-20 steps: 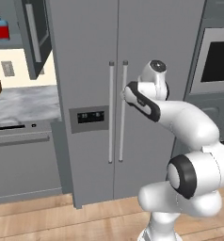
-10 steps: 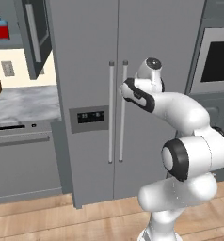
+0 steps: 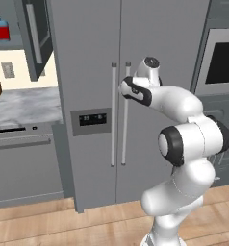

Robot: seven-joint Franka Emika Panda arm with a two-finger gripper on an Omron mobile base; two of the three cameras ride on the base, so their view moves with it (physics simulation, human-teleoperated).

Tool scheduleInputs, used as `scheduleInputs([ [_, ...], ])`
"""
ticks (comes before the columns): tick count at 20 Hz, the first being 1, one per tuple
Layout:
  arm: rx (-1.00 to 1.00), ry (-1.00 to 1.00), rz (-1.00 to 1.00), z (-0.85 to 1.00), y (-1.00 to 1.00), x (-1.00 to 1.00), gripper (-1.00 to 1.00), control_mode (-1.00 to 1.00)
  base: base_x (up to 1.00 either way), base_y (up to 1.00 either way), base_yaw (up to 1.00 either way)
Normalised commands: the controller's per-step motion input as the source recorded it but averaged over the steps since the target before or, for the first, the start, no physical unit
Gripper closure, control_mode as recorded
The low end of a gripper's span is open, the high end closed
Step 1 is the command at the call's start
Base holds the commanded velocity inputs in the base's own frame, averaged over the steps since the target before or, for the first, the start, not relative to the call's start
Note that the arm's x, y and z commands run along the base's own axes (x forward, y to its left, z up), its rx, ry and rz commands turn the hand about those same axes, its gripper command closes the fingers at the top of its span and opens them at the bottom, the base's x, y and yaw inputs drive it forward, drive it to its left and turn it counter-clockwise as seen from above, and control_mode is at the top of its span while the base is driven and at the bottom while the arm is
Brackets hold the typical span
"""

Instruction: There is a bowl on the dining counter. Grab a lemon wedge from the fridge and place it in the bowl. Then get the liquor bottle and glass cup from the cabinet and place them next to the bowl.

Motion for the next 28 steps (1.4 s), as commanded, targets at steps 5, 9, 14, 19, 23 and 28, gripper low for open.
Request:
scheduleInputs([
  [5, 0.0, -0.01, 0.0, -0.04, 0.0, 0.35, -1.0, -1.0, 0.0, 0.0, 0.0],
  [9, 0.0, -0.03, 0.0, -0.06, 0.0, 0.38, -1.0, -1.0, 0.0, 0.0, 0.0],
  [14, 0.0, -0.07, 0.0, -0.1, 0.0, 0.38, -1.0, -1.0, 0.0, 0.0, 0.0],
  [19, 0.0, -0.07, 0.0, -0.13, 0.0, 0.42, -1.0, -1.0, 0.0, 0.0, 0.0],
  [23, 0.0, -0.05, 0.0, -0.17, 0.0, 0.44, -1.0, -1.0, 0.0, 0.0, 0.0],
  [28, 0.0, -0.03, 0.0, -0.18, 0.0, 0.44, -1.0, -1.0, 0.0, 0.0, 0.0],
])
